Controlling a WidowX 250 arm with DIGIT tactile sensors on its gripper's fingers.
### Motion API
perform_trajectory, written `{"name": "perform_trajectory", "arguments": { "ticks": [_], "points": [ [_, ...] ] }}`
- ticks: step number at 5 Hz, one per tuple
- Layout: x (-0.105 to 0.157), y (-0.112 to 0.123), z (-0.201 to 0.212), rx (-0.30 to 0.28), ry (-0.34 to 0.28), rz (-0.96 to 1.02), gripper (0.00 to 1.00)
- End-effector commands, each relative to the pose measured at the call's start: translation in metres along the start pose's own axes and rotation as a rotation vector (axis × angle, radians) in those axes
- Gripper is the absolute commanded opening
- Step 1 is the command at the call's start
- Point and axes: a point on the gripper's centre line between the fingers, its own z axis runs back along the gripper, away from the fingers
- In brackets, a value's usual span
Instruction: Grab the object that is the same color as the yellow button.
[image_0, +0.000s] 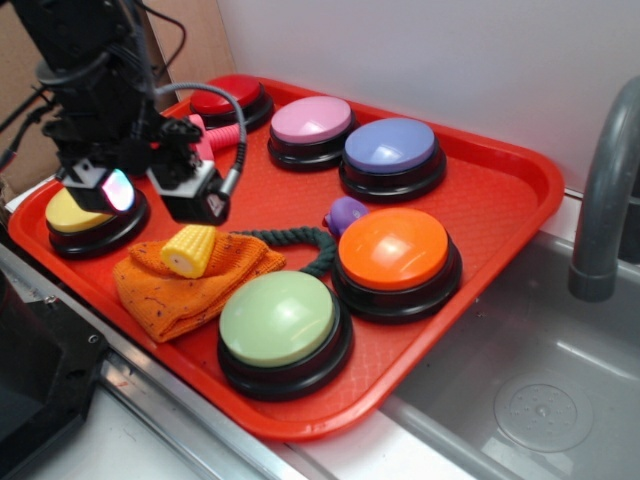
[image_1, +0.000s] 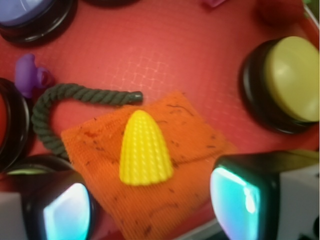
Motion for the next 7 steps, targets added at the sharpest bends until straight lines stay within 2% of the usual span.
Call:
{"name": "perform_trajectory", "arguments": {
  "ticks": [1, 2, 3, 5, 6, 7],
  "points": [
    [0.007, -0.009, -0.032, -0.079, 0.006, 0.026, 1.0],
    [0.008, -0.01, -0.042, -0.107, 0.024, 0.021, 1.0],
    [0.01, -0.008, -0.044, -0.095, 0.014, 0.031, 0.0],
    [0.018, -0.003, -0.024, -0.096, 0.002, 0.04, 0.0],
    [0.031, 0.0, 0.009, -0.045, 0.046, 0.038, 0.0],
    [0.058, 0.01, 0.041, 0.014, 0.039, 0.007, 0.0]
  ]
}}
